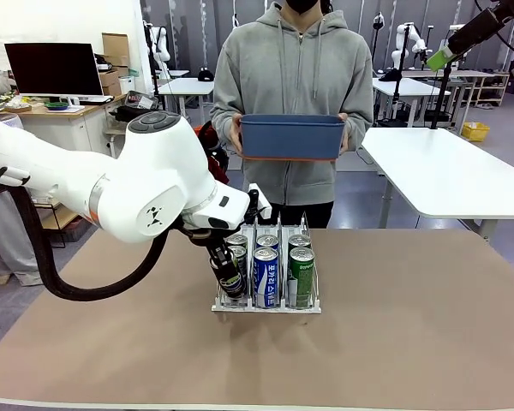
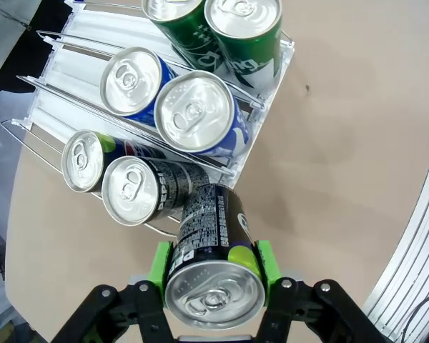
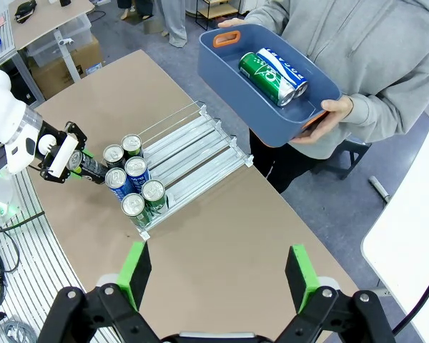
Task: Fill the beverage cans into the dispenser.
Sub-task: Place the picked Pepsi coke in the line of the Automatic Can Dispenser with the same cans.
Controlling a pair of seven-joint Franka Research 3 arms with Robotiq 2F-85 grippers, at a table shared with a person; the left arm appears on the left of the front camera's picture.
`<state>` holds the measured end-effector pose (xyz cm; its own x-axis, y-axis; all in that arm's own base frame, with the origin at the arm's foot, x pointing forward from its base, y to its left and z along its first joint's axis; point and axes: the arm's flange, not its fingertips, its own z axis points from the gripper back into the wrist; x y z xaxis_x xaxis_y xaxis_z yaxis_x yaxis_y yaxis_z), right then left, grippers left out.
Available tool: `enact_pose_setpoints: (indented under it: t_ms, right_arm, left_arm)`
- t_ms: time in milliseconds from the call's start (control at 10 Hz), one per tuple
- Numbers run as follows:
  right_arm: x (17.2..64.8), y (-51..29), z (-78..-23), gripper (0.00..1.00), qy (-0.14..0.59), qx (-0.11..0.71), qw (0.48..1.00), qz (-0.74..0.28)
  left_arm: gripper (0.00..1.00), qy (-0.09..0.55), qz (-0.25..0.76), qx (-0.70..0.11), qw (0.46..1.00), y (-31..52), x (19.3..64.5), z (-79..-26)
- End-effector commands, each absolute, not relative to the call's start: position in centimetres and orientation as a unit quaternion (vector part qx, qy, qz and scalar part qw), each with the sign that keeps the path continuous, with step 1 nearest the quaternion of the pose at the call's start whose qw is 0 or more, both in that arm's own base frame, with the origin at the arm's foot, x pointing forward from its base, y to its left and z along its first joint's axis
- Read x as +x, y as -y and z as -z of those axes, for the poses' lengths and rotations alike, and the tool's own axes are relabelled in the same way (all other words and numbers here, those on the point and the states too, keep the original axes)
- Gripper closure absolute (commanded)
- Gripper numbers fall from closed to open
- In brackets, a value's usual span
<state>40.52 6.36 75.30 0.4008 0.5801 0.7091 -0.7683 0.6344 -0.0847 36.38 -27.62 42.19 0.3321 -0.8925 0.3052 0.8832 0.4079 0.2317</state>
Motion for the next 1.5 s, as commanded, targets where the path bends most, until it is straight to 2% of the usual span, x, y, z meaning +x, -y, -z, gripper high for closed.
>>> enact_pose_setpoints:
  t_ms: [0,500,1400]
  right_arm:
    - [40.5,-6.4,-75.3,0.00,0.364,0.130,0.827,-0.409]
    - [40.5,-6.4,-75.3,0.00,0.364,0.130,0.827,-0.409]
    - [40.5,-6.4,-75.3,0.00,0.364,0.130,0.827,-0.409]
  left_arm:
    - [0.42,0.222,0.531,0.033,0.817,27.7,38.5,-42.5]
    - [0.42,0.211,0.520,0.031,0.827,28.0,41.7,-42.0]
    - [0.42,0.121,0.506,-0.018,0.854,28.4,43.6,-38.3]
